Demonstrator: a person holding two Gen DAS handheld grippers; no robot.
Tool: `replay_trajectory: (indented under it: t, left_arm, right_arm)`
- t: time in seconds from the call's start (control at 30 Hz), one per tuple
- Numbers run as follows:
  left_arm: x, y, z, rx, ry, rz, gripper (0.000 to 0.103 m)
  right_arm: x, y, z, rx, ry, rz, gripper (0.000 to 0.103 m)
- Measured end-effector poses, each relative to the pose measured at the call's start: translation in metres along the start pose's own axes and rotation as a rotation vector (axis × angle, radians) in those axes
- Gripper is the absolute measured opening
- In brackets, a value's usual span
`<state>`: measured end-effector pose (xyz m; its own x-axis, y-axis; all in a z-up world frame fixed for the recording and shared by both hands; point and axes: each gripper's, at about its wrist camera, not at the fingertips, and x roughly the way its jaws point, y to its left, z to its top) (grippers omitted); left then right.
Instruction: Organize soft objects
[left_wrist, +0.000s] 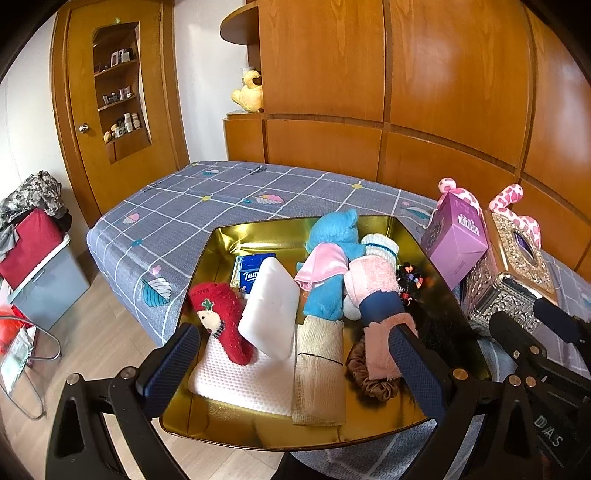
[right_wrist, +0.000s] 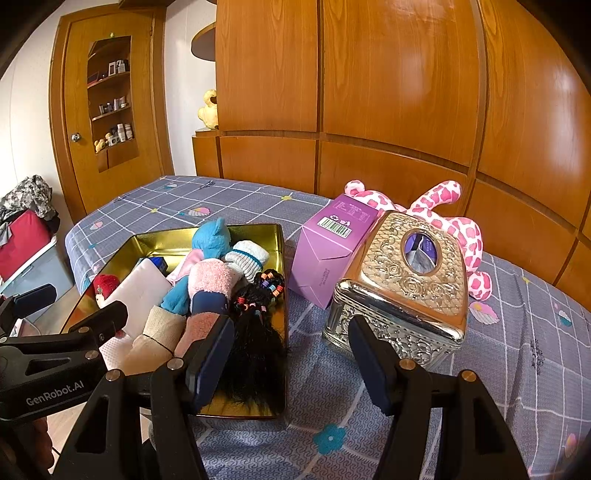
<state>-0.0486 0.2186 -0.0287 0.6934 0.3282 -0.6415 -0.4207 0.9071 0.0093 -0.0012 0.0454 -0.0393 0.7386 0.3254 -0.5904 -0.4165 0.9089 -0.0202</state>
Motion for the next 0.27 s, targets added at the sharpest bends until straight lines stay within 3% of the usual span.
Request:
replay_trajectory:
  t: [0.27]
  left_arm:
    - [-0.0047, 0.0002, -0.0002, 0.0, -0.035, 0.001, 0.102]
  right_arm:
    - [0.0014, -0.0004, -0.0009, 0.003, 0.0, -0.007, 0.065]
